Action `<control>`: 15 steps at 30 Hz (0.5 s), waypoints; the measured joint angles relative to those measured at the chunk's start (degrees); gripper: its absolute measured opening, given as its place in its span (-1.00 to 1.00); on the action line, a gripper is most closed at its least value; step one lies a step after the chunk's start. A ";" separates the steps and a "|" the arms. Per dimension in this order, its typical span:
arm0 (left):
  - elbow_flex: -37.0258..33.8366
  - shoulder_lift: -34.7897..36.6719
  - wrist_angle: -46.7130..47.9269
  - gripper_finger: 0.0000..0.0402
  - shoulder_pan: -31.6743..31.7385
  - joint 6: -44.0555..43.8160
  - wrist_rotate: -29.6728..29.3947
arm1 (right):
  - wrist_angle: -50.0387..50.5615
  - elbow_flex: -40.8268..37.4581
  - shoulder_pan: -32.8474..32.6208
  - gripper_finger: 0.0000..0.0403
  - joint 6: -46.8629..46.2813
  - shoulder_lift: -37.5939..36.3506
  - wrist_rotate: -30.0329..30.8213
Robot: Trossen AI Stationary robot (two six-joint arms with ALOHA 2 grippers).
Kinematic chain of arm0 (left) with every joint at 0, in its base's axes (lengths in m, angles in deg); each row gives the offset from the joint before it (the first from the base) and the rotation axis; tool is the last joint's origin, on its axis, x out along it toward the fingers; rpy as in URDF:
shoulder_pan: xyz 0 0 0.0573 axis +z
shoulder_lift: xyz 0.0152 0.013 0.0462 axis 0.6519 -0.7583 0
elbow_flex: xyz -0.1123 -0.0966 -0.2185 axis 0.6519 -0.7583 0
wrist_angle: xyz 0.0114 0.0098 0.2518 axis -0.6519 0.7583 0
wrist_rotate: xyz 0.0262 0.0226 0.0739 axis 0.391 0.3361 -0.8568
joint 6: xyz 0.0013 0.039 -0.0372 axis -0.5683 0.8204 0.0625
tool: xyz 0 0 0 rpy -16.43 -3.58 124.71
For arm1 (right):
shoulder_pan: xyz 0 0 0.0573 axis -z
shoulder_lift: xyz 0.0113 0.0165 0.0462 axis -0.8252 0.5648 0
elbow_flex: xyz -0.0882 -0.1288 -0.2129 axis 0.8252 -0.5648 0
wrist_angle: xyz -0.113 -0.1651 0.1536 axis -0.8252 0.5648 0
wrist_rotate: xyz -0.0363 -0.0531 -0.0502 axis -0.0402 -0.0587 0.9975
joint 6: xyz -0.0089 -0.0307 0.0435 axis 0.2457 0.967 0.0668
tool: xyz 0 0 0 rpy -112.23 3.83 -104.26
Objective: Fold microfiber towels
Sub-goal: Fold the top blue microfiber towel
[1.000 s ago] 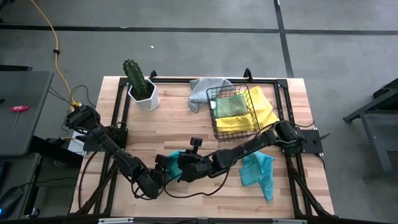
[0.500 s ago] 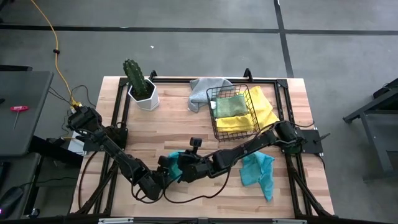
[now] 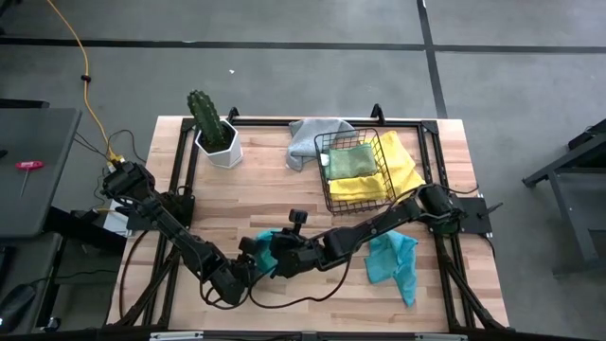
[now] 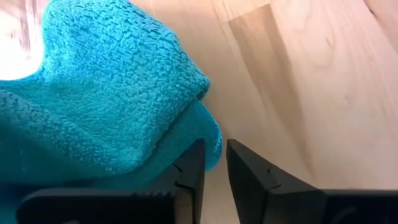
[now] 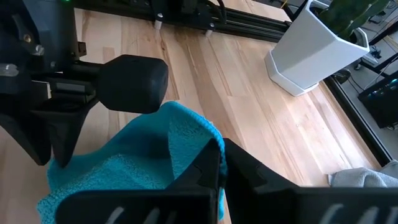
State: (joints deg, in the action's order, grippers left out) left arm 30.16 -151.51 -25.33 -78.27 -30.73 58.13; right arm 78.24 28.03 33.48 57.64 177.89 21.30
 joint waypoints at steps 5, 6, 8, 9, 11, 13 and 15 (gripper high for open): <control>0.00 0.00 0.02 -0.49 0.00 -0.03 0.01 | -0.01 0.00 -0.01 -1.00 -0.02 0.00 0.00; 0.00 0.00 0.02 -0.45 0.00 -0.03 0.26 | -0.01 0.00 0.00 -1.00 -0.01 0.00 0.00; 0.00 0.00 0.03 -0.38 0.00 -0.02 1.41 | -0.01 0.00 0.00 -1.00 -0.02 0.00 0.00; 0.00 -0.01 0.04 -0.36 0.00 -0.02 1.88 | -0.01 0.00 0.00 -1.00 0.00 0.00 0.00; 0.00 -0.18 0.02 -0.33 0.00 0.00 1.99 | -0.03 0.00 0.00 -1.00 0.00 0.00 0.00; 0.00 -0.37 0.02 -0.33 -0.02 0.00 1.99 | -0.02 0.00 -0.01 -1.00 -0.02 0.00 0.00; 0.00 -0.42 0.04 -0.35 0.19 0.12 1.91 | -0.03 0.00 0.00 -1.00 -0.02 0.00 -0.01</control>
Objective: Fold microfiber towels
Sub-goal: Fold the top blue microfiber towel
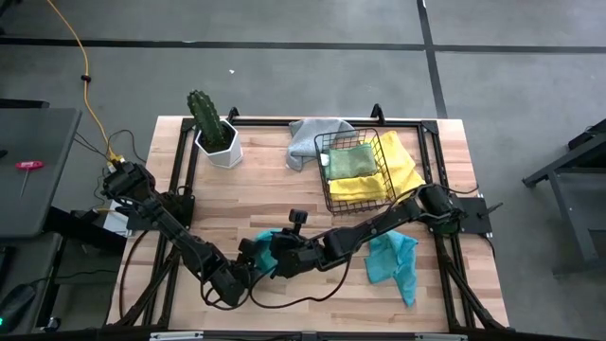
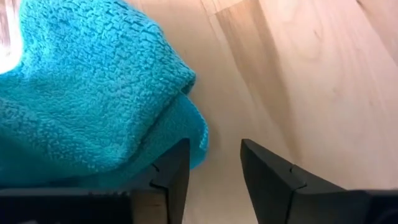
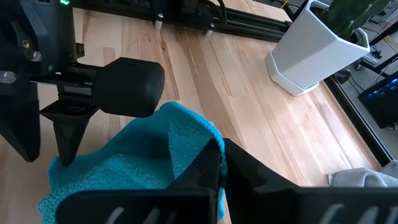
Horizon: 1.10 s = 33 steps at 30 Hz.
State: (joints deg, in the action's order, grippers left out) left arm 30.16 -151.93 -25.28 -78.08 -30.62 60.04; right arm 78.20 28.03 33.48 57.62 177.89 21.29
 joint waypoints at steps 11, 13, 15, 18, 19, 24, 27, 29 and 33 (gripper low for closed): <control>0.00 -0.04 -0.02 -0.91 0.27 2.42 -1.27 | 0.00 0.00 -0.02 -1.00 -0.14 0.00 -0.01; 0.00 0.02 0.34 -0.97 0.28 2.90 -1.21 | -0.02 0.00 0.00 -1.00 -0.03 0.00 0.00; 0.02 0.55 1.80 -0.96 0.00 2.90 -1.24 | -0.23 0.00 0.00 -1.00 -0.22 0.00 0.39; 1.56 2.73 9.61 -0.99 -1.01 1.22 -2.37 | -0.25 0.00 -0.44 -1.00 -0.24 -0.58 0.57; 2.57 3.77 13.45 -0.99 -1.51 -0.17 -3.38 | -0.09 0.00 -0.65 -1.00 -0.24 -1.24 0.55; 8.79 11.03 36.40 -0.99 -4.59 -5.06 -8.85 | 4.17 0.00 -2.41 -1.00 -0.24 -6.21 1.72; 13.97 15.45 49.24 -1.00 -5.45 -7.69 -9.80 | 7.95 0.00 -3.39 -1.00 -0.96 -9.96 1.69; 17.80 17.83 56.33 -1.00 -5.50 -9.08 -10.98 | 10.25 0.02 -3.74 -1.00 -2.36 -12.44 0.70; 25.21 21.46 68.05 -1.00 -4.59 -10.36 -14.51 | 17.06 0.02 -3.92 -1.00 -5.21 -16.25 -1.55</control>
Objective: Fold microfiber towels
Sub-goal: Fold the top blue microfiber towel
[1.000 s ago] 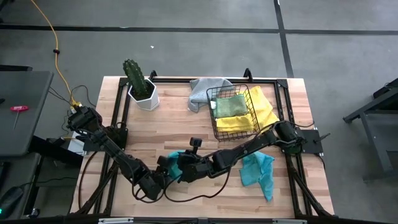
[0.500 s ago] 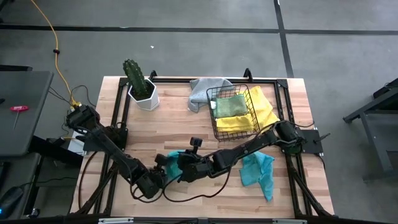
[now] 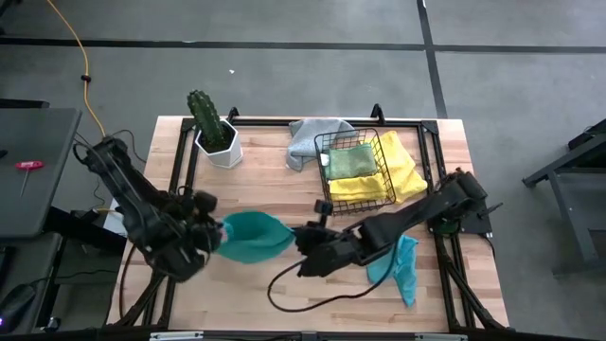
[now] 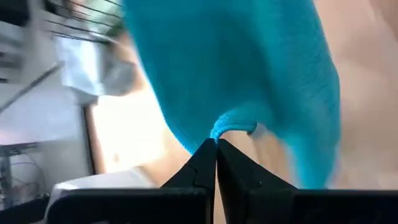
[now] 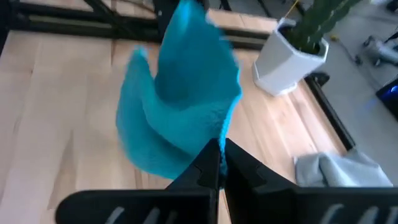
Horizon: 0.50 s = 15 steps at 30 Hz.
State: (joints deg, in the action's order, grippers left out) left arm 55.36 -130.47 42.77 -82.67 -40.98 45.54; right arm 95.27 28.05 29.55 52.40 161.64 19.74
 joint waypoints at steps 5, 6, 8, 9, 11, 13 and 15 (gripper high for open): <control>7.30 2.67 5.44 -1.00 2.12 1.59 -3.42 | 6.70 0.00 1.30 -1.00 -3.16 -2.64 -2.87; 8.13 3.21 5.42 -1.00 2.46 3.05 -3.73 | 7.30 0.00 1.73 -1.00 -3.52 -2.80 -3.60; 9.49 4.20 5.42 -1.00 2.95 5.32 -3.79 | 8.82 0.00 2.38 -1.00 -3.97 -3.14 -4.07; 9.92 4.64 5.46 -1.00 3.12 6.10 -3.85 | 8.91 0.00 2.76 -1.00 -4.01 -3.29 -3.94; 10.42 5.48 5.42 -1.00 3.53 8.03 -3.93 | 9.17 0.00 3.31 -1.00 -3.29 -3.62 -3.08; 10.55 6.32 5.45 -1.00 3.76 10.00 -4.36 | 9.17 0.00 4.27 -1.00 -1.82 -3.64 -2.52; 10.55 7.37 5.46 -1.00 3.77 10.95 -5.81 | 9.21 0.00 5.45 -1.00 -1.01 -3.64 -2.36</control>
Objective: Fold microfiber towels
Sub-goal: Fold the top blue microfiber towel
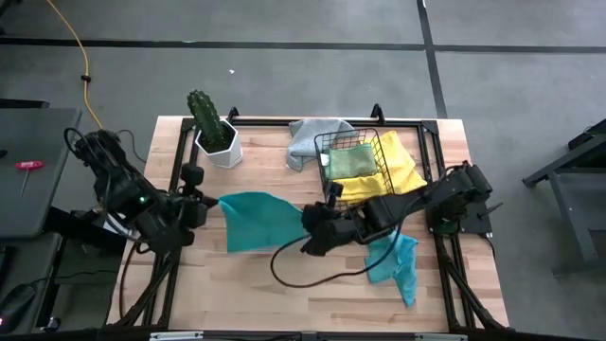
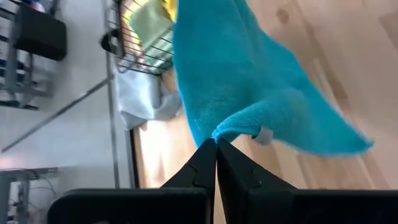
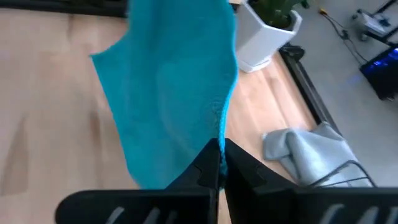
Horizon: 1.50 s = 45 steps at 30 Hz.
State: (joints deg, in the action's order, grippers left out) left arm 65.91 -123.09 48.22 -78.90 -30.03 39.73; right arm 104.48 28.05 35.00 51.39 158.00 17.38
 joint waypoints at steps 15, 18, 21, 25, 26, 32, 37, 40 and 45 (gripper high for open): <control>-0.68 7.17 -0.18 -1.00 4.34 0.37 1.91 | 9.92 0.00 5.12 -1.00 -4.59 -5.45 8.45; -0.68 7.41 -0.22 -1.00 6.79 1.58 3.41 | 9.57 0.00 5.06 -1.00 -4.66 -7.33 6.71; -0.68 7.34 -0.22 -1.00 9.13 3.24 2.81 | 9.51 0.07 5.12 -1.00 -4.68 -7.93 6.29; -0.70 6.75 0.01 -1.00 13.15 5.12 -1.94 | 9.82 0.04 5.86 -1.00 -4.58 -7.93 5.91; -0.70 6.69 0.01 -1.00 14.36 5.72 -3.50 | 9.79 0.04 6.25 -1.00 -4.57 -7.86 5.58; -0.70 6.69 -0.11 -1.00 22.81 8.76 -6.82 | 9.53 0.02 9.04 -1.00 -3.97 -7.17 4.27; -0.70 6.69 -0.34 -1.00 29.39 10.14 -5.16 | 8.90 0.03 11.25 -1.00 -0.89 -6.71 4.31; -2.28 6.73 -0.36 -1.00 31.64 10.27 -2.45 | 8.24 0.02 11.81 -1.00 0.37 -6.13 4.40; -14.15 7.55 -0.33 -1.00 32.05 6.58 1.60 | 4.81 -3.25 10.74 -1.00 2.12 -4.72 3.88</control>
State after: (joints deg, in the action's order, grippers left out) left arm 51.76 -115.54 47.89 -46.85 -23.45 41.32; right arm 109.29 24.80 45.74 53.51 153.28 21.27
